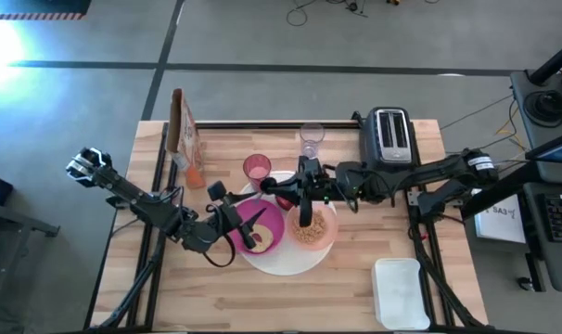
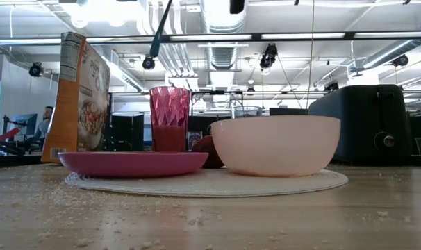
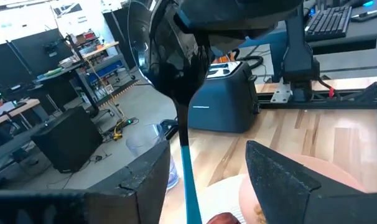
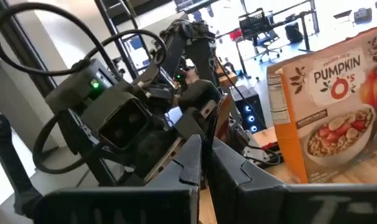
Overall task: Arrange a breakfast setting
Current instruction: Put the spoon on the white mat to the right of the orange bowl
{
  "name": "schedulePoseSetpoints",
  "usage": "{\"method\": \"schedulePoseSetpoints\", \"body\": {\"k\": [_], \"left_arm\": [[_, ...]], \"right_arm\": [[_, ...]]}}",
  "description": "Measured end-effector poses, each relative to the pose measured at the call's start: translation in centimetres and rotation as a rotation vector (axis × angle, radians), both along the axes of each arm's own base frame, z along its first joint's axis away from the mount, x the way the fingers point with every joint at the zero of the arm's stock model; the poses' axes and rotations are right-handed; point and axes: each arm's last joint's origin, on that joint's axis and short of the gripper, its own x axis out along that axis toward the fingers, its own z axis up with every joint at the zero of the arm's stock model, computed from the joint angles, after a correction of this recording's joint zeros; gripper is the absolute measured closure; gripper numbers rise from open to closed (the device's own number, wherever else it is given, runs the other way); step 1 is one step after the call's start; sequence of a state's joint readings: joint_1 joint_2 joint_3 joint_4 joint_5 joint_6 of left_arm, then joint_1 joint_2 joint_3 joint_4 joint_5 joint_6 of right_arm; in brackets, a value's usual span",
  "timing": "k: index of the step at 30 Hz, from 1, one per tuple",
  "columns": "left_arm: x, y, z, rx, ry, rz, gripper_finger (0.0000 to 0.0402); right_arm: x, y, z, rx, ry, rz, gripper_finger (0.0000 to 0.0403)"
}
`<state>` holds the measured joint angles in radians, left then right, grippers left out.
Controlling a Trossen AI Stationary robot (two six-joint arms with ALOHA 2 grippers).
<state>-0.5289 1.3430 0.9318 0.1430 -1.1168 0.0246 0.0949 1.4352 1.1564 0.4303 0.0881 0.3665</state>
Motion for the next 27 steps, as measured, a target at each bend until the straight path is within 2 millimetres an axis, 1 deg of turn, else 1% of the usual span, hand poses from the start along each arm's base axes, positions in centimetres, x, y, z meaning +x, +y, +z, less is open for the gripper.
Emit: {"method": "schedulePoseSetpoints", "body": {"k": [6,14,17,21,25,27], "left_arm": [[0.0,0.1,0.0,-0.009,-0.007,0.007,0.0237],[0.3,0.7,0.0,-0.021,-0.015,0.030,0.0267],[0.3,0.7,0.0,-0.022,-0.015,0.031,0.0285],[0.3,0.7,0.0,-0.021,-0.015,0.031,0.0325],[0.3,0.7,0.0,-0.002,-0.001,0.026,0.0384],[0.3,0.7,0.0,0.003,0.005,0.018,0.0394]], "right_arm": [[-0.1,0.8,0.4,-0.036,-0.040,0.035,0.0394],[-0.3,2.1,0.5,-0.068,-0.060,0.085,0.0394],[-0.3,2.3,0.6,-0.076,-0.068,0.091,0.0394],[-0.3,2.2,0.6,-0.078,-0.068,0.086,0.0394],[-0.3,2.3,0.6,-0.086,-0.067,0.085,0.0394],[-0.3,2.2,0.6,-0.085,-0.067,0.079,0.0394]]}}
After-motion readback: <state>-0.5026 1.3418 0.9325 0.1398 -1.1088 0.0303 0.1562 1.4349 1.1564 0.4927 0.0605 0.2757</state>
